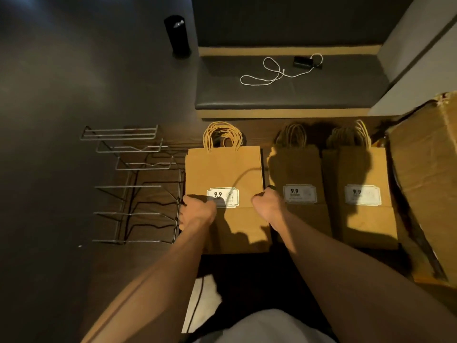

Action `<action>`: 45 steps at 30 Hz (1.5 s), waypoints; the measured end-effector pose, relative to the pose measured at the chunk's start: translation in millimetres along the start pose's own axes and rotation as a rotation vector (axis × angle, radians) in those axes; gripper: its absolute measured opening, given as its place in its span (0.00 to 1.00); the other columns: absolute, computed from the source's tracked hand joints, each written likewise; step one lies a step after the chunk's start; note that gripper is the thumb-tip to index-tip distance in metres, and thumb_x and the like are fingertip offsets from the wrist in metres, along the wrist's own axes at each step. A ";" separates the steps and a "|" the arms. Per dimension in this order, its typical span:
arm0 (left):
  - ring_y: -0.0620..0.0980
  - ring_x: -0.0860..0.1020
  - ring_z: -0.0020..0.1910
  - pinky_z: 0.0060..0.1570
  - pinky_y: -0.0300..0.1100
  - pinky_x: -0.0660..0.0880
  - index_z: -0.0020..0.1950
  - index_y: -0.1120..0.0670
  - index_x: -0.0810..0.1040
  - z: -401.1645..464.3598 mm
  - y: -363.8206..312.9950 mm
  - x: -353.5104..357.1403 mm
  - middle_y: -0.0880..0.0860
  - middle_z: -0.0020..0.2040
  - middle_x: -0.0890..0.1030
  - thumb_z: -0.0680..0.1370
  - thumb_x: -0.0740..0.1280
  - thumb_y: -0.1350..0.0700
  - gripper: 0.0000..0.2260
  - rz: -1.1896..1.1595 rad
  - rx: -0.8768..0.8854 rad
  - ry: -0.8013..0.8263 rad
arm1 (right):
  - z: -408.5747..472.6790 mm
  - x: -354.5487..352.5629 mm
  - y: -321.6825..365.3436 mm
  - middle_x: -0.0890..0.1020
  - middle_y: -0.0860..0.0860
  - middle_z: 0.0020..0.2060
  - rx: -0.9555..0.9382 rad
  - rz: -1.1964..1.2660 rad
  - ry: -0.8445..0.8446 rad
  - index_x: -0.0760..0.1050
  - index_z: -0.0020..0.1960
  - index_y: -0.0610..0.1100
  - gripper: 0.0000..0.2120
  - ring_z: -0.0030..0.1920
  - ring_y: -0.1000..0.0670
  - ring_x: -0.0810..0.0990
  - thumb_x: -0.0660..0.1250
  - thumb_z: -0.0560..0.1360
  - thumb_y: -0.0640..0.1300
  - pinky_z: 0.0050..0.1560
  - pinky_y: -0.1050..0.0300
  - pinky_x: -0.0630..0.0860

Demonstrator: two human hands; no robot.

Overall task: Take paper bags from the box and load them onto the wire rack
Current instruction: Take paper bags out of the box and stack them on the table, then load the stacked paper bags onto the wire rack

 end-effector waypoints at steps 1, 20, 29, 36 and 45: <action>0.63 0.70 0.68 0.67 0.58 0.70 0.74 0.60 0.61 1.7 2.0 -0.3 0.62 0.71 0.70 0.75 0.64 0.48 0.32 -0.021 -0.011 0.021 | -0.5 0.8 0.0 0.75 0.43 0.63 0.006 0.003 0.000 0.66 0.70 0.39 0.21 0.59 0.43 0.75 0.59 0.78 0.43 0.54 0.56 0.72; 0.61 0.77 0.57 0.52 0.44 0.73 0.64 0.59 0.73 -5.5 -20.4 -27.2 0.59 0.59 0.79 0.77 0.63 0.56 0.16 -0.222 0.094 0.004 | 10.3 -14.6 2.3 0.77 0.42 0.51 0.006 0.328 -0.150 0.69 0.65 0.37 0.19 0.49 0.45 0.76 0.63 0.76 0.41 0.43 0.56 0.69; 0.55 0.81 0.49 0.53 0.52 0.78 0.56 0.54 0.74 -28.0 -55.5 -55.7 0.56 0.50 0.82 0.79 0.66 0.58 0.06 -0.753 0.359 0.200 | -12.1 -62.9 23.9 0.83 0.45 0.50 -0.251 0.804 -0.100 0.77 0.56 0.49 0.13 0.48 0.41 0.82 0.73 0.73 0.42 0.47 0.43 0.81; 0.46 0.82 0.53 0.49 0.41 0.79 0.61 0.47 0.74 -54.7 -92.8 -110.5 0.49 0.55 0.82 0.83 0.61 0.54 0.08 -0.910 0.712 0.102 | -43.0 -90.8 70.1 0.81 0.46 0.45 -0.397 0.961 0.009 0.78 0.51 0.46 0.12 0.47 0.42 0.79 0.75 0.69 0.40 0.49 0.46 0.77; 0.45 0.83 0.44 0.42 0.41 0.81 0.63 0.51 0.75 -34.3 -61.5 -192.4 0.51 0.51 0.82 0.84 0.60 0.57 0.09 -1.131 0.678 -0.061 | -36.5 -42.3 129.3 0.75 0.46 0.68 -0.619 1.008 0.134 0.67 0.73 0.45 0.53 0.68 0.44 0.73 0.84 0.53 0.54 0.68 0.37 0.69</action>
Point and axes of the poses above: each hand's wrist, its own z-axis towards the middle knuckle, its own x-axis out of the palm, y = z × x, the point moved 3 cm from there along z, towards the middle knuckle
